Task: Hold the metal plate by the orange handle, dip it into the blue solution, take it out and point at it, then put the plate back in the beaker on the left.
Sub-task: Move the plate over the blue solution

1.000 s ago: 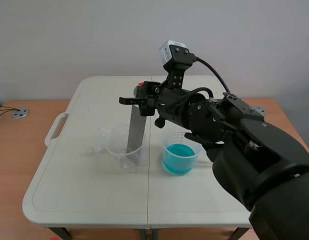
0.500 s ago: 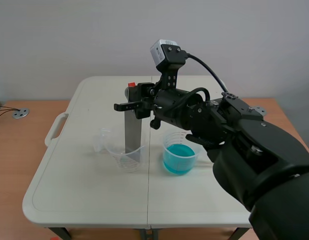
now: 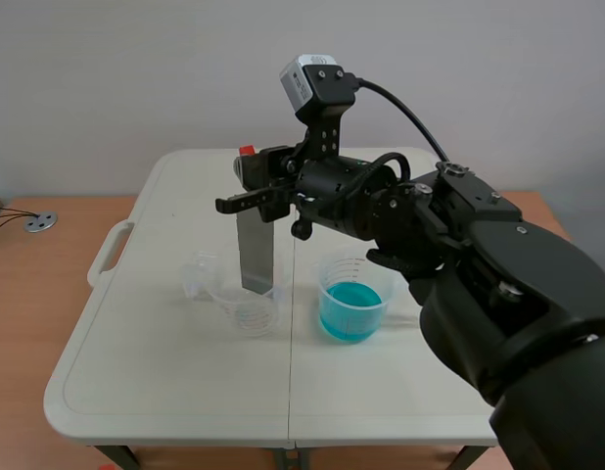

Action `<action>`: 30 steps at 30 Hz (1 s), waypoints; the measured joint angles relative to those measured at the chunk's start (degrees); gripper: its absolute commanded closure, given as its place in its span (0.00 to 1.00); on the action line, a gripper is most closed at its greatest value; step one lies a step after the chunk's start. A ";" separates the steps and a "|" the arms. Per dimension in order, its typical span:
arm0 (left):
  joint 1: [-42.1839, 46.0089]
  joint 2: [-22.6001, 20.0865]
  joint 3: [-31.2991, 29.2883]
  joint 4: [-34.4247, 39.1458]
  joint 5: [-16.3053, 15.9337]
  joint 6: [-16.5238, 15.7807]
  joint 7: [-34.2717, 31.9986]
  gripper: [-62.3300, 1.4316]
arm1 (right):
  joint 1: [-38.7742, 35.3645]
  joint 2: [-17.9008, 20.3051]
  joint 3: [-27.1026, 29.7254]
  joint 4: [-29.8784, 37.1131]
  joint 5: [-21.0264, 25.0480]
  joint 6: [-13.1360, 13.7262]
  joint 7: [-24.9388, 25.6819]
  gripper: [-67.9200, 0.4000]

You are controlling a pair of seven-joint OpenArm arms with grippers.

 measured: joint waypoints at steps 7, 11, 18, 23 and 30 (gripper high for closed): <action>0.00 0.00 0.00 0.00 0.00 0.00 -0.02 0.93 | -1.62 0.00 0.00 6.03 -1.57 -0.09 -0.66 0.98; 0.00 0.00 0.00 0.00 0.00 0.00 0.00 0.93 | -3.98 0.00 0.00 10.88 -3.52 -0.09 -0.68 0.98; 0.00 0.00 0.00 0.00 0.00 0.00 0.00 0.93 | -5.73 0.00 0.00 18.56 -4.33 -0.07 -3.37 0.98; 0.00 0.00 0.00 0.00 0.00 0.00 -0.02 0.93 | -5.70 0.00 0.00 23.37 -4.31 0.04 -6.19 0.98; 0.00 -0.09 -1.86 0.11 0.00 0.02 -1.84 0.93 | -5.79 0.02 0.11 27.96 -4.31 0.07 -10.10 0.98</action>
